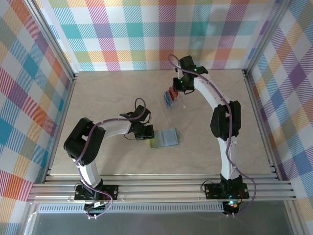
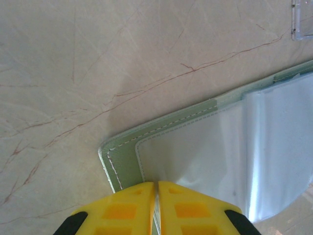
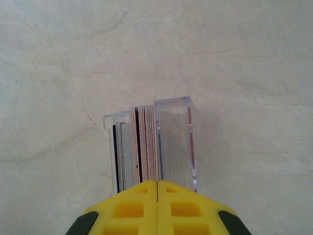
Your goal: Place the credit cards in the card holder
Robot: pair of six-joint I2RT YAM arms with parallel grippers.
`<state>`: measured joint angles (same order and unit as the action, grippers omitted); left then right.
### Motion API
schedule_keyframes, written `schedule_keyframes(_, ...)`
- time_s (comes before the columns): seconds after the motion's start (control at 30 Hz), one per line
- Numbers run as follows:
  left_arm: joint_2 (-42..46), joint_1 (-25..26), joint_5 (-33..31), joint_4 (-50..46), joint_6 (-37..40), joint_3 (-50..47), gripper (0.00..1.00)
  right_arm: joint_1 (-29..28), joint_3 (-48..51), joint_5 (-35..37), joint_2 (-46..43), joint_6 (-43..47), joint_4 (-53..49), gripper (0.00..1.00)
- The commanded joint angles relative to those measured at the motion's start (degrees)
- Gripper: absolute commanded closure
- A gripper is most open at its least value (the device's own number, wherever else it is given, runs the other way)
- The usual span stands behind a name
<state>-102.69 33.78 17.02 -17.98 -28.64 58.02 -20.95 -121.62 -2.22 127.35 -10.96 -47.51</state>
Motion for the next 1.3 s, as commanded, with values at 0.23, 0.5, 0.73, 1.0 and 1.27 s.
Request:
schedule_keyframes(0.23, -1.8, 0.5, -0.4, -2.2, 1.1, 0.2, 0.88, -0.5, 3.2, 2.1, -8.8, -2.1, 2.8, 1.00)
schedule_keyframes(0.5, -1.8, 0.5, -0.5, -2.5, 1.2, 0.2, 0.88, -3.0, 10.4, 6.2, -16.8, -3.1, 6.9, 1.00)
schedule_keyframes(0.73, -1.3, 0.5, -0.7, -2.6, 1.3, 0.1, 0.88, -7.5, 34.9, 1.8, -32.8, -9.1, 17.3, 1.00)
schedule_keyframes(1.0, -1.2, 0.6, -0.2, -2.5, 1.2, 0.1, 0.88, -11.1, 63.4, -7.3, -49.0, -17.5, 29.9, 1.00)
schedule_keyframes(1.27, -0.7, 0.7, -0.5, -2.8, 1.2, -0.1, 0.88, -13.7, 74.9, -13.2, -50.1, -20.0, 34.3, 1.00)
